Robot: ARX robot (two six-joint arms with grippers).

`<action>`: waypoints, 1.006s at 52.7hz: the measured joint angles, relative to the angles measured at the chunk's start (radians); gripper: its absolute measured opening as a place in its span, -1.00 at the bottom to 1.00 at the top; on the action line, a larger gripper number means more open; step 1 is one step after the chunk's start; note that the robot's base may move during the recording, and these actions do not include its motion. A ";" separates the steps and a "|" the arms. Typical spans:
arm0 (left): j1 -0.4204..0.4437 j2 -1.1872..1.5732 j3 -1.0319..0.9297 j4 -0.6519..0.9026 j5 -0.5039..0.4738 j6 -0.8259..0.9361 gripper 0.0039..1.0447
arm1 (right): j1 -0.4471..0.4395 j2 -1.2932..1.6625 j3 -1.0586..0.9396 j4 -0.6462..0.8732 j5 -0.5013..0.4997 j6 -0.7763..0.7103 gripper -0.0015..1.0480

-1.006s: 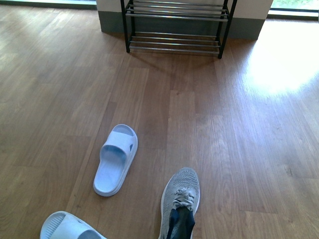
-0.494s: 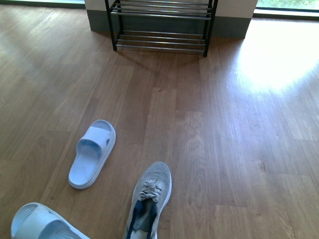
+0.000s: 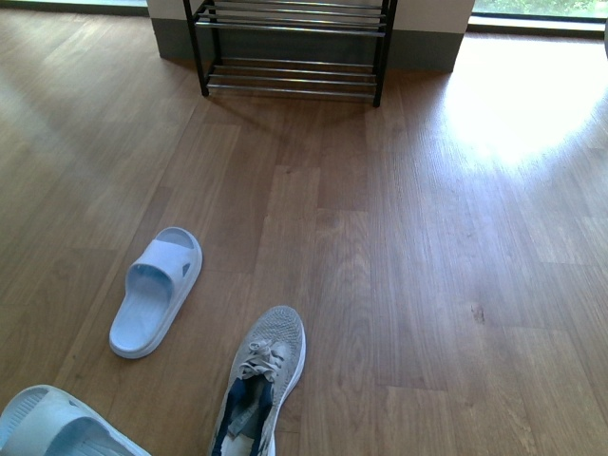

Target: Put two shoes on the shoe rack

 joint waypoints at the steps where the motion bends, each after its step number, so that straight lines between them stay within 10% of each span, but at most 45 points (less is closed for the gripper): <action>1: -0.016 0.038 0.006 -0.020 0.021 -0.044 0.83 | 0.000 0.000 0.000 0.000 0.001 0.000 -0.97; 25: -0.124 1.231 0.257 0.350 0.092 0.064 0.83 | 0.000 0.000 0.000 0.000 0.005 0.000 -0.97; 53: -0.134 1.797 0.521 0.442 0.142 0.243 0.83 | 0.000 0.000 0.000 0.000 0.006 0.000 -0.97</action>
